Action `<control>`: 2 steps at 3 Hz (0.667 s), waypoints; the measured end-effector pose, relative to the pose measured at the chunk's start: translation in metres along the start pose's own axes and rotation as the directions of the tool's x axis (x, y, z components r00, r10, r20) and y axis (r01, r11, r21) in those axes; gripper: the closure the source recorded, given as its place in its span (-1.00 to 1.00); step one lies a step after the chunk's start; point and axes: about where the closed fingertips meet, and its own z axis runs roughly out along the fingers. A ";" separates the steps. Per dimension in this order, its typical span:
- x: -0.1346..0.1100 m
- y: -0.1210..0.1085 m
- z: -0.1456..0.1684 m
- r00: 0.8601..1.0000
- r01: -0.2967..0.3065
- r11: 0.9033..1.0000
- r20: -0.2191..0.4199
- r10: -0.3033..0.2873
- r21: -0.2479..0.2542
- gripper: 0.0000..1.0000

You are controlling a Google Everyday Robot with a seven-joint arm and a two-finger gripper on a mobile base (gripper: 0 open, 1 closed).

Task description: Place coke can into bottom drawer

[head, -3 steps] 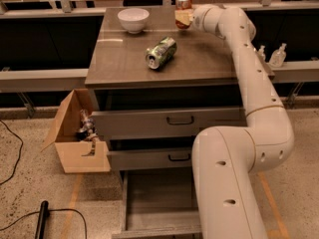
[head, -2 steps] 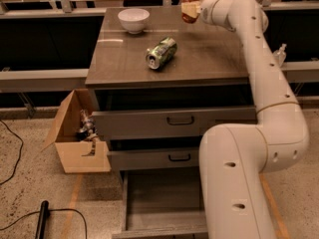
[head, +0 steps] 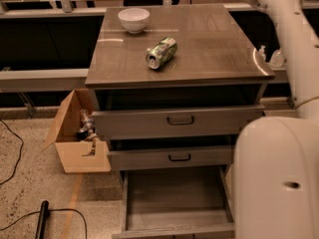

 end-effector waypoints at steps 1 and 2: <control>-0.070 0.001 -0.073 0.995 -0.007 1.000 0.098 0.005 0.013 1.00; -0.018 0.047 -0.083 0.999 -0.015 0.996 -0.043 0.011 -0.088 1.00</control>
Offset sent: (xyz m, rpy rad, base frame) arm -0.1230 0.0776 -0.1699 -0.1723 0.4173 0.2538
